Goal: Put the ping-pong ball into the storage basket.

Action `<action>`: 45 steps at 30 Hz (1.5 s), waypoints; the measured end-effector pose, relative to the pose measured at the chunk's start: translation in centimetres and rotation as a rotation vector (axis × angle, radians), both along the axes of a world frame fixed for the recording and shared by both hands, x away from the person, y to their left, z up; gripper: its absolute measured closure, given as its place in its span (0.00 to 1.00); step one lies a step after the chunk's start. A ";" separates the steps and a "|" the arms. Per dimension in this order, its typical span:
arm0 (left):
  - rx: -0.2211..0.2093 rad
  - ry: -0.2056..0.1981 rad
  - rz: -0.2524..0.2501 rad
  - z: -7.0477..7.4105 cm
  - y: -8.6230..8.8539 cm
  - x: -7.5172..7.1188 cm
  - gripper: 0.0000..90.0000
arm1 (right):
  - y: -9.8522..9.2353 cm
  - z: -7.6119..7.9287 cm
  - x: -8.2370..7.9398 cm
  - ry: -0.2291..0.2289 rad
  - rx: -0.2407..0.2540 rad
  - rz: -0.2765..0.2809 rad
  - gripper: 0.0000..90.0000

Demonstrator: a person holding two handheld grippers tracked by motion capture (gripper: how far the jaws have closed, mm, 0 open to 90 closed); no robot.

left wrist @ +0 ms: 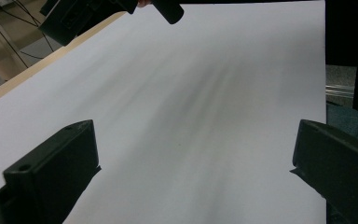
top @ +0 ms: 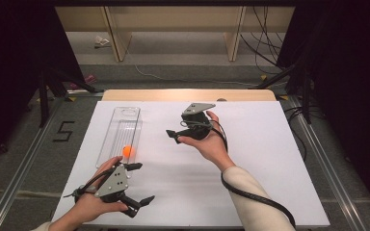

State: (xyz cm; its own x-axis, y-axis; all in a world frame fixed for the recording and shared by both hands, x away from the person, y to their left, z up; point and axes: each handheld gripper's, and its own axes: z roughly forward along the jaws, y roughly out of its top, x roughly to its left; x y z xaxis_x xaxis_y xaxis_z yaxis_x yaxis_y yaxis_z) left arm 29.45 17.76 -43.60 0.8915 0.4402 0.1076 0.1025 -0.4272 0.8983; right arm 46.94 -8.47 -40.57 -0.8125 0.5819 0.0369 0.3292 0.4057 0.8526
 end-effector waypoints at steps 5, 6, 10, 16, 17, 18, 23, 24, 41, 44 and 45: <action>0.004 -0.001 0.000 0.0 0.0 0.0 0.00 | -1.0 0.1 -0.2 -0.001 0.004 -0.016 0.18; 0.003 -0.001 0.001 0.0 0.0 0.0 0.00 | -1.2 0.1 -0.2 -0.003 0.007 -0.019 0.18; 0.001 0.001 0.002 0.0 0.0 0.0 0.00 | -2.0 0.1 -0.4 -0.003 0.006 -0.030 0.18; 0.003 0.000 0.002 0.0 0.0 0.0 0.00 | -3.3 0.1 -0.7 -0.001 0.009 -0.053 0.18; 0.003 0.000 0.003 0.0 0.0 0.0 0.00 | -3.5 0.1 -0.8 -0.001 0.009 -0.057 0.18; 0.003 0.001 0.003 0.0 0.0 0.0 0.00 | -3.7 0.1 -0.8 -0.002 0.009 -0.060 0.18; 0.007 0.000 0.003 0.0 0.0 0.0 0.00 | -4.6 0.2 -1.1 -0.001 0.011 -0.074 0.18; 0.003 0.001 0.004 0.0 0.0 0.0 0.00 | -4.7 0.2 -1.2 -0.002 0.011 -0.076 0.18; 0.004 0.000 0.005 0.0 0.0 0.0 0.00 | -7.9 0.3 -2.3 0.004 0.024 -0.131 0.18; 0.007 0.000 0.006 0.0 0.0 0.0 0.00 | -8.4 0.3 -2.6 0.003 0.024 -0.138 0.18; 0.003 0.002 0.007 0.0 0.0 0.0 0.00 | -8.6 0.4 -2.7 0.004 0.024 -0.141 0.18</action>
State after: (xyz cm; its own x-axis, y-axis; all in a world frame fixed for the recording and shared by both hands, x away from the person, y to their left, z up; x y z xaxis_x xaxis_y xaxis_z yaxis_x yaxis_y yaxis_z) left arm 29.46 17.77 -43.64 0.8886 0.4459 0.1076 0.1068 -0.4294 0.8968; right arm 44.28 -17.07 -40.21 -0.7226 0.6891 0.0553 0.3847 0.3344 0.8603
